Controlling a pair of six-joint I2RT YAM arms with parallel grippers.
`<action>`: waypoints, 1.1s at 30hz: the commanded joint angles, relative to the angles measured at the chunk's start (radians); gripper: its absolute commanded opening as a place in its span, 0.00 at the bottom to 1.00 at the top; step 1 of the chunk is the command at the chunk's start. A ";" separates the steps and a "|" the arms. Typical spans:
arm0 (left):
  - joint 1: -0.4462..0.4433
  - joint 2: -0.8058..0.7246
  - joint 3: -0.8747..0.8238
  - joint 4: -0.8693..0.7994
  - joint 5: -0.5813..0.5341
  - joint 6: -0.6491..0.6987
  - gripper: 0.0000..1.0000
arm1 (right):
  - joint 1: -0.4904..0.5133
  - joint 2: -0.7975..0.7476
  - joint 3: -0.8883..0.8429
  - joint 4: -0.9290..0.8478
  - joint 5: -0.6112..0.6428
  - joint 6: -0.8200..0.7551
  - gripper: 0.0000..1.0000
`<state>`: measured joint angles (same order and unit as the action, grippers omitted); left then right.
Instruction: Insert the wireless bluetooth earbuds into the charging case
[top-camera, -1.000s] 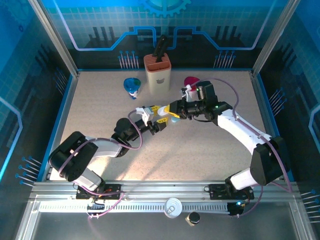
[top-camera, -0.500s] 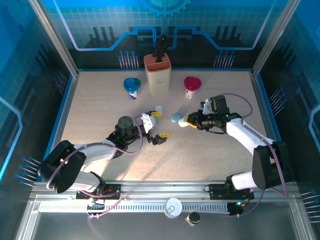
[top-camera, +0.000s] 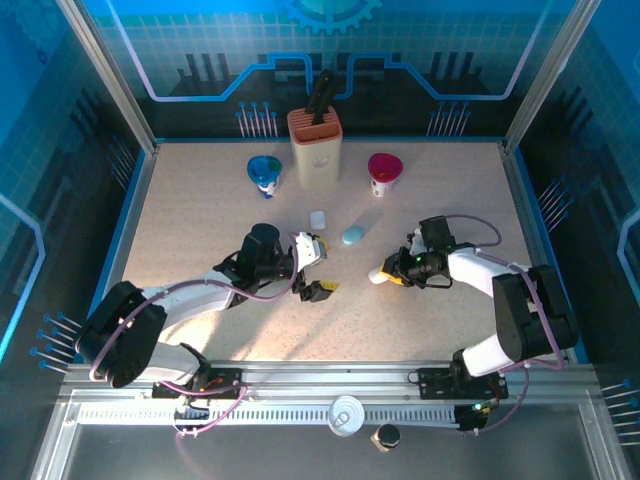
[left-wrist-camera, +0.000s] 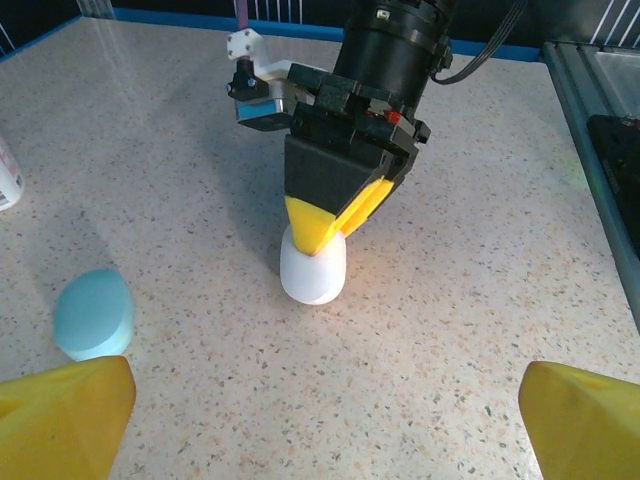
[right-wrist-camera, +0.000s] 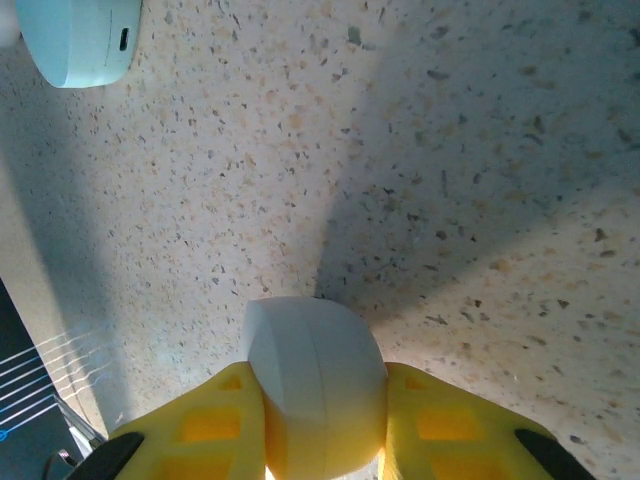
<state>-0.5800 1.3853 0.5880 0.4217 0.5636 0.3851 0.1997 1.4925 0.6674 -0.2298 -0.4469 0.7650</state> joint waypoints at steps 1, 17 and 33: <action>-0.004 -0.027 0.026 -0.064 0.032 0.040 0.99 | -0.016 -0.004 -0.008 0.016 0.032 -0.016 0.26; 0.070 -0.108 -0.015 -0.020 -0.050 -0.079 0.99 | -0.071 -0.183 0.122 -0.175 0.192 -0.169 0.72; 0.253 -0.283 -0.155 0.090 -0.411 -0.246 0.99 | -0.088 -0.320 0.153 -0.014 0.528 -0.535 1.00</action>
<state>-0.3450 1.1328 0.4580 0.4889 0.2989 0.1783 0.1276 1.1854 0.8173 -0.3260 -0.0357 0.3542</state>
